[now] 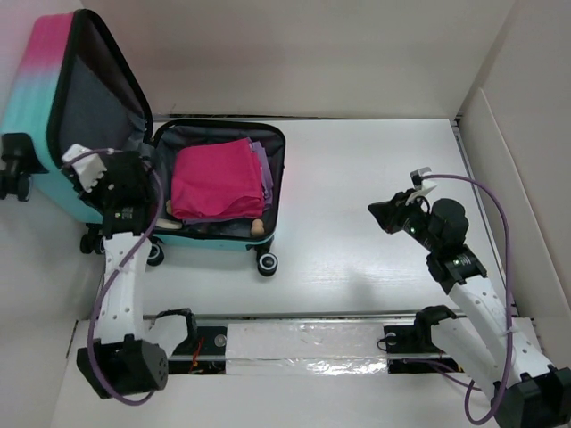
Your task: Pack the luggage
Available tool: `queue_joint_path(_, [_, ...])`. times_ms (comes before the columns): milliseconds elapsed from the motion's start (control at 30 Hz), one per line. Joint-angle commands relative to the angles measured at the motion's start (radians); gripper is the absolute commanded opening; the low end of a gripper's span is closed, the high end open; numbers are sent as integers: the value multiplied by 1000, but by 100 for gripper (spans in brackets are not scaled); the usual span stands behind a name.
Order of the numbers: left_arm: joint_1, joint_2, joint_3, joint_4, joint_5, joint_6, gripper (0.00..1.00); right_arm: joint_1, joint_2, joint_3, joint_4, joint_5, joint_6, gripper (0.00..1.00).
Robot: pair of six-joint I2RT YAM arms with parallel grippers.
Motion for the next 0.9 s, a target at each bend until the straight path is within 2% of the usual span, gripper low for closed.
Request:
queue_joint_path(0, [-354,-75,-69,116,-38,124,0,7,10,17,66,-2,-13,19])
queue_joint_path(33, [-438,-74,-84,116,-39,124,0,18,10,18,66,1,-16,20])
queue_joint_path(67, [-512,-72,-103,104,-130,143,0,18,22,20,67,4,-14,20])
queue_joint_path(133, [-641,-63,-164,90,-180,152,0,38,36,23,67,21,-16,20])
queue_joint_path(167, [-773,-60,-187,85,-210,151,0,38,50,23,70,30,-16,20])
queue_joint_path(233, [-900,-39,-234,67,-264,126,0,64,67,29,67,60,-19,20])
queue_joint_path(333, [-1127,24,-235,-57,-287,11,0,75,91,32,66,91,-23,20])
queue_joint_path(367, [-1184,46,-218,-184,-325,-48,0,84,95,34,66,97,-23,20])
queue_joint_path(400, [-1269,98,-195,-250,-319,-184,17,93,99,35,67,102,-25,21])
queue_joint_path(433, [-1313,121,-146,-327,-318,-264,39,93,105,35,64,117,-25,21])
queue_joint_path(467, [-1365,144,-124,-378,-357,-326,68,93,107,35,64,125,-23,22])
queue_joint_path(500, [-1417,184,-100,-459,-361,-375,75,102,108,37,66,129,-22,22])
queue_joint_path(533, [-1474,201,-53,-434,-349,-291,78,102,113,37,63,133,-23,23])
queue_joint_path(567, [-1491,224,-16,-403,-292,-243,84,102,115,40,61,140,-23,23])
queue_joint_path(600, [-1505,273,27,-400,-266,-219,85,112,115,41,55,149,-23,23])
queue_joint_path(667, [-1562,313,165,-409,-254,-175,83,112,107,41,50,177,-22,23])
queue_joint_path(767, [-1575,344,310,-370,-249,-113,77,112,101,32,58,202,-16,22])
queue_joint_path(833, [-1528,310,359,-282,-224,-77,74,112,105,32,58,203,-14,17])
queue_joint_path(867, [-1426,287,361,-234,-126,-17,72,112,108,32,60,205,-16,15])
